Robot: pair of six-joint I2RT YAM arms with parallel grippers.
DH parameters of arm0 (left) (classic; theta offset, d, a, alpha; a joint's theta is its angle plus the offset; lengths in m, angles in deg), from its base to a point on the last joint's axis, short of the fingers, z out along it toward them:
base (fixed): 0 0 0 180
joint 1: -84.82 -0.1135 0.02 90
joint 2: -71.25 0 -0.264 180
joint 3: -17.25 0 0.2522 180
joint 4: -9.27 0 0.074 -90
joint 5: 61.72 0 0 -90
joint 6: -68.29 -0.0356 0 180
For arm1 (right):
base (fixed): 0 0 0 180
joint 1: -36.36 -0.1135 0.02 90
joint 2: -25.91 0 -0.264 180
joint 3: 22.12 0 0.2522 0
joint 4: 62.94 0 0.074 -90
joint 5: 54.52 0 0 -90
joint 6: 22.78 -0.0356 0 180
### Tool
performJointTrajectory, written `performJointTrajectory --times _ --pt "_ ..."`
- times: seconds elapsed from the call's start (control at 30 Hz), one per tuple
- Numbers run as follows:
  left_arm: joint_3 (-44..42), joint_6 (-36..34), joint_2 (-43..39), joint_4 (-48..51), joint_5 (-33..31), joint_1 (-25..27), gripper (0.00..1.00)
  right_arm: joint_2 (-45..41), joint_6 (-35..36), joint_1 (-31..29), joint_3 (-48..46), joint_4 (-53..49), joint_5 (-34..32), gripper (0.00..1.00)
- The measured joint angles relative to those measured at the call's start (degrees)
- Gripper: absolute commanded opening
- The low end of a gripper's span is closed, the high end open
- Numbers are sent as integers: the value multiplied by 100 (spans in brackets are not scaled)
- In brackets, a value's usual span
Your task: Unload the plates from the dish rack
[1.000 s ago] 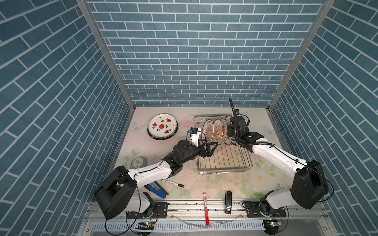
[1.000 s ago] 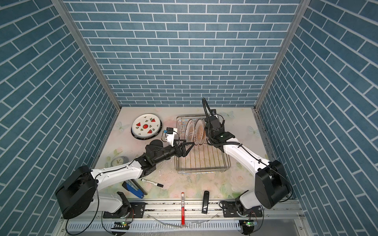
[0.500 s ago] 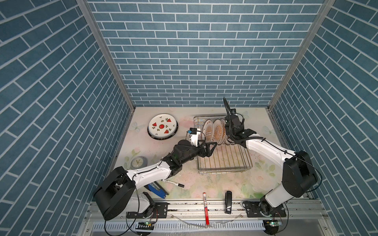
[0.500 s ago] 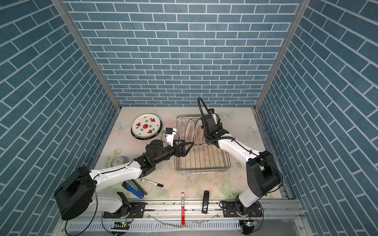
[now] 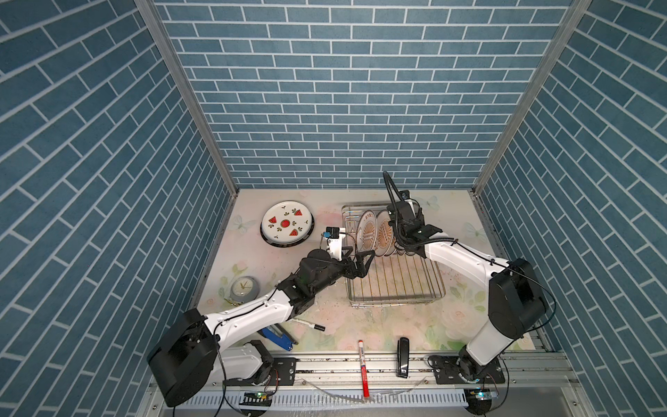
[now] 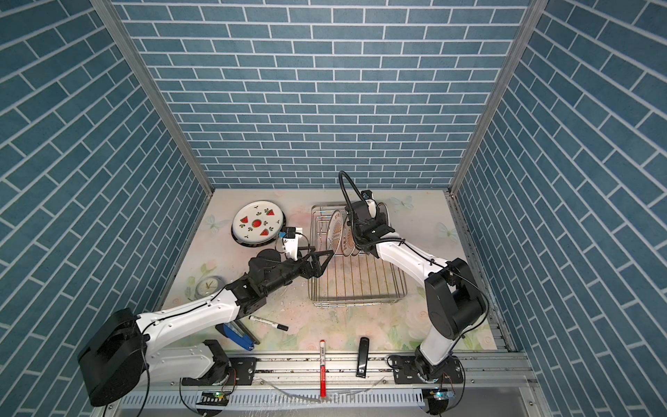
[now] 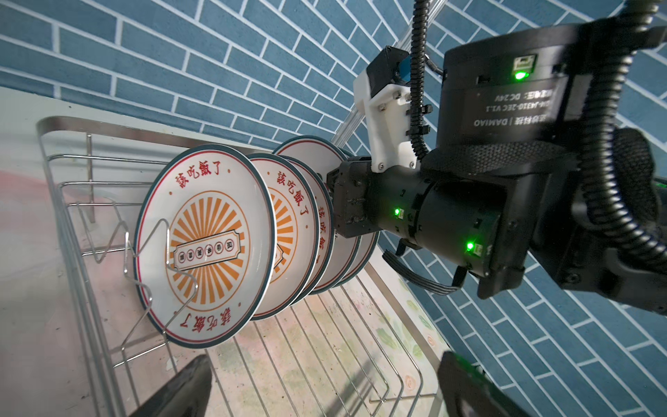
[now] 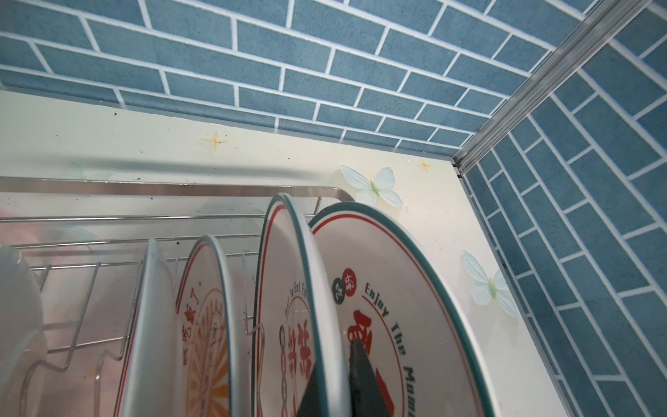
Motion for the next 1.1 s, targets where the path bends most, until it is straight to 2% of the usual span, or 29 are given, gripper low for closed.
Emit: performJointTrajectory --times 0.4,0.8,1.1 --pt "-328 9 -313 33 -247 0 100 -162 243 -214 0 -24 -380 5" --pt "-520 46 -411 -50 -376 0 100 -1060 807 -538 -44 179 -866 4" --pt "-520 127 -409 -234 -380 0 100 -2337 1064 -1126 -562 444 -1058 4"
